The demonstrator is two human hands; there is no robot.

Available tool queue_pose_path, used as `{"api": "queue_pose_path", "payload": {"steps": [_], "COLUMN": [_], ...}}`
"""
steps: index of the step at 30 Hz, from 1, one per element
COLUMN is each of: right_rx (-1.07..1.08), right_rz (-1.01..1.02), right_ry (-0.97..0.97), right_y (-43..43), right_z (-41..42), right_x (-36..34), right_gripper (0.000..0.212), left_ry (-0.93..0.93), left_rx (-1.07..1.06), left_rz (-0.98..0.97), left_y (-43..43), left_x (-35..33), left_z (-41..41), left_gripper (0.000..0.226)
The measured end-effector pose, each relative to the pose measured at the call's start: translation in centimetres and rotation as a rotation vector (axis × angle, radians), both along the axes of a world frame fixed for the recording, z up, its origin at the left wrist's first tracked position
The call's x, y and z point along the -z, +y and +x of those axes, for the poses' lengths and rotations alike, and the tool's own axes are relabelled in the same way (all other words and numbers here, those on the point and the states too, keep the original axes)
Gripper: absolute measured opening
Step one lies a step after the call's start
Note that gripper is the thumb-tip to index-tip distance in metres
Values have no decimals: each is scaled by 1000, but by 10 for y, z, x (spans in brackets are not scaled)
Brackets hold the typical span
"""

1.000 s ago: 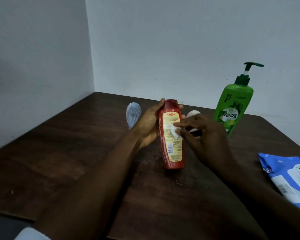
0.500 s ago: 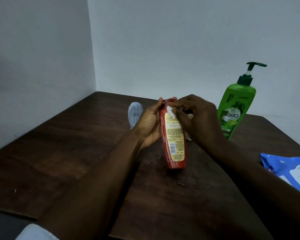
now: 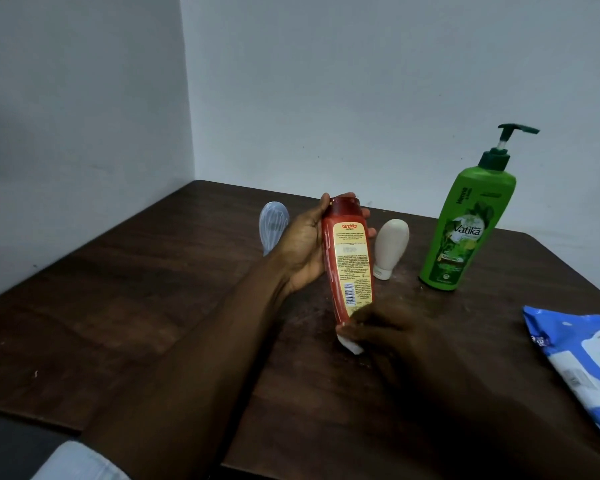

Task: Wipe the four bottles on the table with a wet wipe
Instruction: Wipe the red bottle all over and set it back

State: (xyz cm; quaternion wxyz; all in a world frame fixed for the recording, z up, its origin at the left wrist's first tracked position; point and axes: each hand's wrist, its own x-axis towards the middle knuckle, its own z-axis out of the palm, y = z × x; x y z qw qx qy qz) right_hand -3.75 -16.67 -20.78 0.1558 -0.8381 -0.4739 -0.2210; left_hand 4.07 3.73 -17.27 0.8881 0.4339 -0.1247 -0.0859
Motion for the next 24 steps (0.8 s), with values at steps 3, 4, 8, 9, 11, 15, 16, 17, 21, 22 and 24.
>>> {"api": "queue_pose_path", "payload": {"steps": [3,4,8,9,11,15,16,17,21,22,24], "right_rx": [-69,-71,-37,-26,-10,68,68,72,103,125,146], "right_rz": [-23,14,-36,-37,66,199,215,237,289,306,336], "right_ry": [35,107,11,23,2,-5,-3,-12,-61,-78,-96], "right_y": [-2,-2,-5,-4,1,23,28,32,51,54,59], "right_z": [2,1,0,1,4,19,25,32,54,59,67], "right_x": [13,13,9,4,-7,-31,-38,-45,-71,-76,-85], "right_gripper": [25,28,33,29,21,27,26,25,20,18,16], "left_ry": [-3,-4,-9,-11,-19,0,4,11,16,10,-4], "left_rx": [-9,-10,-4,-3,3,20,24,28,73,88,103], "left_rz": [13,16,16,14,3,-33,-39,-43,-64,-74,-82], "left_y": [-1,-1,-2,-3,-4,-5,-5,-4,-3,-3,-3], "left_x": [0,0,-1,-1,-2,0,1,1,0,0,-1], "left_z": [0,0,0,0,0,0,0,0,-1,-1,-4], "left_gripper": [41,41,42,42,43,47,49,51,48,46,47]}}
